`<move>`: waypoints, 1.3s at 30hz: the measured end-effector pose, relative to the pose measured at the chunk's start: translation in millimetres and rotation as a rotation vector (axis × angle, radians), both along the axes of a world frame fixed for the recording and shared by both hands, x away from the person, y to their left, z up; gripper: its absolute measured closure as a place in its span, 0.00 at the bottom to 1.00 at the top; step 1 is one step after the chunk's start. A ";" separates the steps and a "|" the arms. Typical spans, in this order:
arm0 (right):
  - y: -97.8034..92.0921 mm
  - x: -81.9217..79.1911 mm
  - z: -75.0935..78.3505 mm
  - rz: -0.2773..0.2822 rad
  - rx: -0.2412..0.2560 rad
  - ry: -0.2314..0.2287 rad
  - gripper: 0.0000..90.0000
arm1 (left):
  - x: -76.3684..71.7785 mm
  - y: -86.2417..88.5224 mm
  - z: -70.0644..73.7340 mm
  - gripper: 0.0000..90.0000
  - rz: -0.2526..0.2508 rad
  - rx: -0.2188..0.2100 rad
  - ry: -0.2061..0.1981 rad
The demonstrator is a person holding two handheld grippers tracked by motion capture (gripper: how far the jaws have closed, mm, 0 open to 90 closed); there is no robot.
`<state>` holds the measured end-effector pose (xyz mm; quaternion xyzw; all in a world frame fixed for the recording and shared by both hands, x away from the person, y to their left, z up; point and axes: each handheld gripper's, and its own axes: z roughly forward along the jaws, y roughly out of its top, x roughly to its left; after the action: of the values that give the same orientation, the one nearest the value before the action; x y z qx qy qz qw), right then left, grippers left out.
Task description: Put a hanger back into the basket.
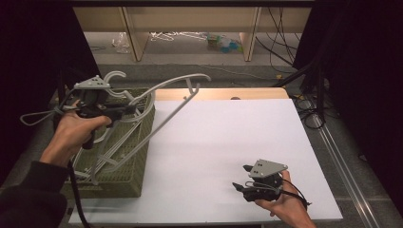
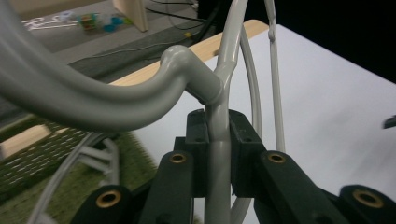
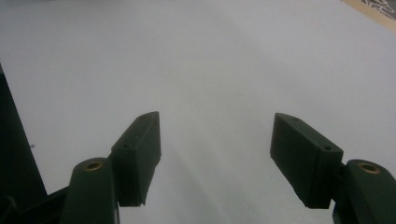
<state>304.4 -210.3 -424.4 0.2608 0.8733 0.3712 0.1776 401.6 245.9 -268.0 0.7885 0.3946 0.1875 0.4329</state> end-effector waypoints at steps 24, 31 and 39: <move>4.3 0.3 -2.1 0.030 0.001 -0.007 0.37 | 26.5 77.2 -35.1 0.89 0.170 0.147 0.001; 4.6 0.3 -2.9 0.031 -0.005 0.002 0.37 | 28.7 98.3 -47.3 0.89 0.219 0.153 0.023; 6.2 0.7 -3.0 0.036 -0.007 0.002 0.37 | 26.1 120.8 -61.7 0.89 0.269 0.161 0.023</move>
<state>305.1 -204.1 -427.4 0.2450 0.8792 0.3712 0.1710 427.7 366.8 -329.7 0.7628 0.4853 0.2656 0.3348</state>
